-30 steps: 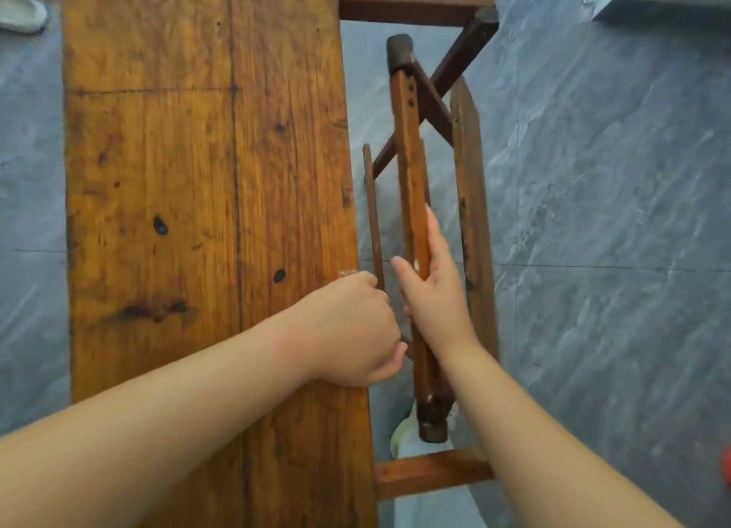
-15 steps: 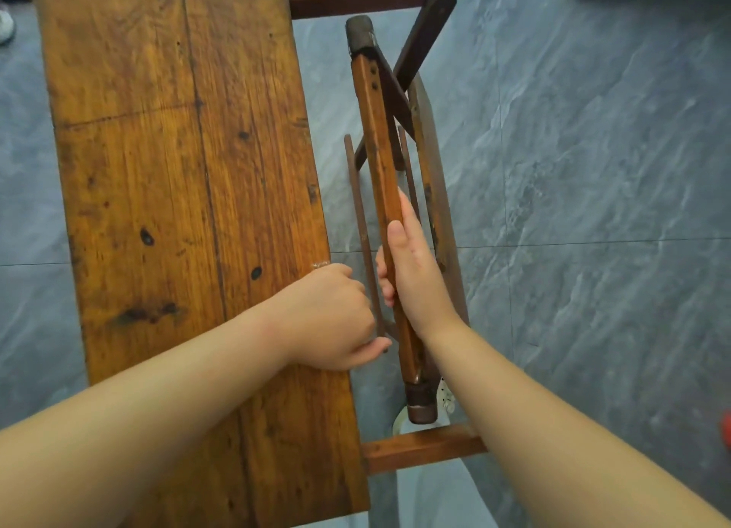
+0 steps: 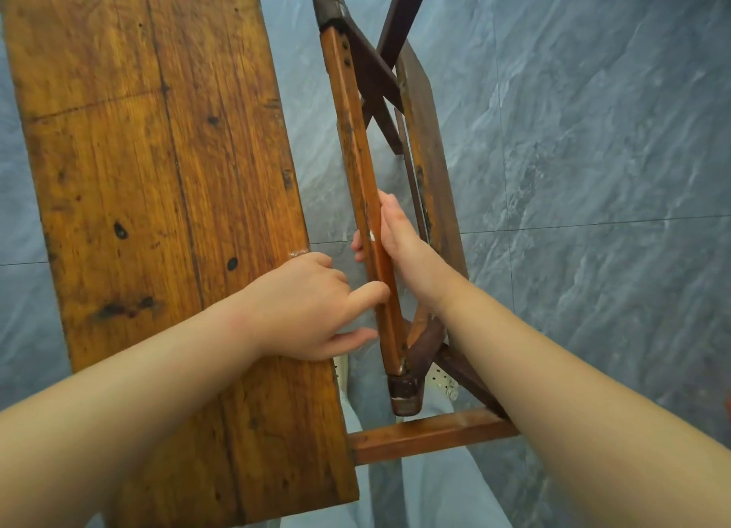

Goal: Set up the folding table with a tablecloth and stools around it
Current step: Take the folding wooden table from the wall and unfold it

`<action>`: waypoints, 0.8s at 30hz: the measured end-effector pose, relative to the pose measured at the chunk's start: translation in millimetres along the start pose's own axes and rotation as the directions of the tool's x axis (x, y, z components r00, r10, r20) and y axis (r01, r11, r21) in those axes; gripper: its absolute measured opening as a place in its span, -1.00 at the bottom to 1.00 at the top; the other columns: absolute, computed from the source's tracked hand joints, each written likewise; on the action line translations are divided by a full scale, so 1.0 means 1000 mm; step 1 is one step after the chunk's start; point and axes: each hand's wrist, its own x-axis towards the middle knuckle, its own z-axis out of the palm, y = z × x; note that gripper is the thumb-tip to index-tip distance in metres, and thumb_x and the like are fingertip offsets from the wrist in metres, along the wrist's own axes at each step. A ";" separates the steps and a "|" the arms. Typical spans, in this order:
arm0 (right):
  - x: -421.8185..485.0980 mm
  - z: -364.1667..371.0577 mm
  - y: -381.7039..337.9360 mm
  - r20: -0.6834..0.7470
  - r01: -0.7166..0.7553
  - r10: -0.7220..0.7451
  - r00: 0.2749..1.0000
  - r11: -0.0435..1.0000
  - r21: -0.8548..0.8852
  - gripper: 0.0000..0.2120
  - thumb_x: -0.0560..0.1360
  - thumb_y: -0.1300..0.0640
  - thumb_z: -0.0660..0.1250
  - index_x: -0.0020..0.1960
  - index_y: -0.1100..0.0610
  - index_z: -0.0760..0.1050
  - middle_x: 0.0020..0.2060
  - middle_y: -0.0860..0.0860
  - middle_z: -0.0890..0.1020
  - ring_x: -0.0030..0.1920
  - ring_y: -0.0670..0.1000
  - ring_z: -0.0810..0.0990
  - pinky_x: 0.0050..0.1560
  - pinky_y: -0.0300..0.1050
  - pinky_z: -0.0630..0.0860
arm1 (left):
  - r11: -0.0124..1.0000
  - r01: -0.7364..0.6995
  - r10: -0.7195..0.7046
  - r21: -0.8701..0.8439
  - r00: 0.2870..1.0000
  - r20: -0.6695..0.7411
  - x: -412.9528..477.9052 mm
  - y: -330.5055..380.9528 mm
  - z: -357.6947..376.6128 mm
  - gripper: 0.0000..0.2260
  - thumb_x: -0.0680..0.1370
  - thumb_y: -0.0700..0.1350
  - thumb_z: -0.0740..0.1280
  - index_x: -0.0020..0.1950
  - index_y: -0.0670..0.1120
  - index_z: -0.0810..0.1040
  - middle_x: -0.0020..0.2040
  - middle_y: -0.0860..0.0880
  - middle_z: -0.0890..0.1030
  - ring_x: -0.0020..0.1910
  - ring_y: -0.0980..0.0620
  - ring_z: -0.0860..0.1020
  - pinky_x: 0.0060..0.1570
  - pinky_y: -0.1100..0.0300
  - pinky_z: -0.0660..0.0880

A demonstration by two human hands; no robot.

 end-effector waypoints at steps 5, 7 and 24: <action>0.002 -0.007 -0.007 0.062 -0.099 0.105 0.993 0.991 -0.090 -0.05 0.31 -0.59 -0.19 0.50 -0.03 0.12 -0.03 -0.12 0.55 0.08 -0.06 0.53 0.36 0.13 0.35 | 0.999 -0.043 0.043 0.004 0.999 0.007 0.002 0.000 -0.002 -0.57 0.58 0.12 0.10 0.37 -0.04 0.40 -0.53 0.06 0.44 -0.57 0.09 0.39 -0.46 0.20 0.34; 0.006 -0.013 -0.005 -0.001 -0.142 0.142 0.990 0.985 -0.096 0.08 0.18 -0.68 -0.16 0.46 0.00 0.20 -0.15 -0.11 0.63 0.00 -0.05 0.56 0.33 0.14 0.39 | 1.000 -0.031 0.031 0.003 0.999 0.011 0.007 0.001 -0.001 -0.57 0.58 0.10 0.11 0.39 -0.05 0.38 -0.54 0.06 0.41 -0.58 0.10 0.36 -0.46 0.21 0.32; -0.015 -0.119 0.056 0.283 0.301 -0.108 0.953 0.238 -0.924 -0.49 0.48 0.19 0.20 0.44 0.07 0.34 0.42 0.00 0.40 0.51 -0.01 0.17 0.52 -0.06 0.05 | 1.000 0.015 -0.016 0.018 0.998 0.059 0.024 0.005 -0.001 -0.54 0.50 -0.03 0.11 0.40 -0.02 0.39 -0.56 0.08 0.38 -0.57 0.13 0.33 -0.40 0.24 0.11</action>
